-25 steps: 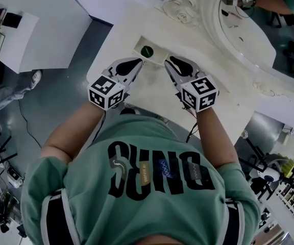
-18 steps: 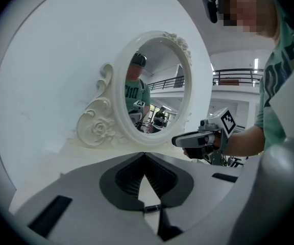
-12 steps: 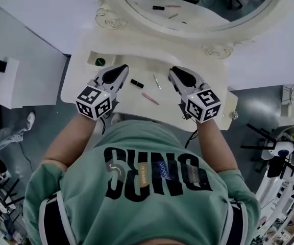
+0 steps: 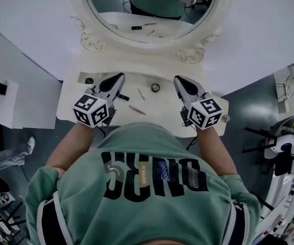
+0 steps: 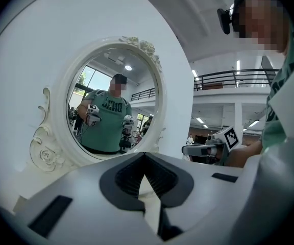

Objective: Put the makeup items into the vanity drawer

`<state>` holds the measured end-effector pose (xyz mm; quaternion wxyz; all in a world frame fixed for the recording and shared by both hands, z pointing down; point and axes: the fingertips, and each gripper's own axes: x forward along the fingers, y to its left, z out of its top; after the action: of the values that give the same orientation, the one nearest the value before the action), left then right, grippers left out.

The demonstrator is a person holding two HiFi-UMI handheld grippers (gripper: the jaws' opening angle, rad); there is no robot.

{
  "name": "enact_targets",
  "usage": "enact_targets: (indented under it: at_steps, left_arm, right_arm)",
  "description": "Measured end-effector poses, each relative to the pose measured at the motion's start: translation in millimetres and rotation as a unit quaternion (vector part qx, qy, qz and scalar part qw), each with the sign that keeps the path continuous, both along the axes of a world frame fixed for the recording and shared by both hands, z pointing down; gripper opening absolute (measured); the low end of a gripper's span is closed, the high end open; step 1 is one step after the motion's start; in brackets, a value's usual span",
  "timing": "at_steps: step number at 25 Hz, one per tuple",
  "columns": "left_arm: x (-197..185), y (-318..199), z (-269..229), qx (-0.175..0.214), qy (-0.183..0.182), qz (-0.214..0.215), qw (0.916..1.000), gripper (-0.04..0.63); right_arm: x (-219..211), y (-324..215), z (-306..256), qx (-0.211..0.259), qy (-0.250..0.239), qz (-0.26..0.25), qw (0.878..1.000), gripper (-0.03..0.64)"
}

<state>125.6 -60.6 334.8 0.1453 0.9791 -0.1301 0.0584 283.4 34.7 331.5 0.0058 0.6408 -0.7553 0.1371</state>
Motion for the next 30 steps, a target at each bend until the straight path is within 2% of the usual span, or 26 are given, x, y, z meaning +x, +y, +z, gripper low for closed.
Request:
enact_targets:
  at_steps: [9, 30]
  left_arm:
    - [-4.8, 3.3, -10.1, 0.009, -0.001, 0.007, 0.9999, 0.005]
    - [-17.4, 10.2, -1.6, -0.002, -0.005, 0.005, 1.0000, 0.005]
  right_arm:
    - [0.0, 3.5, -3.5, 0.004, 0.000, 0.001, 1.000, 0.008]
    - [-7.6, 5.5, -6.6, 0.002, 0.007, -0.006, 1.000, 0.006]
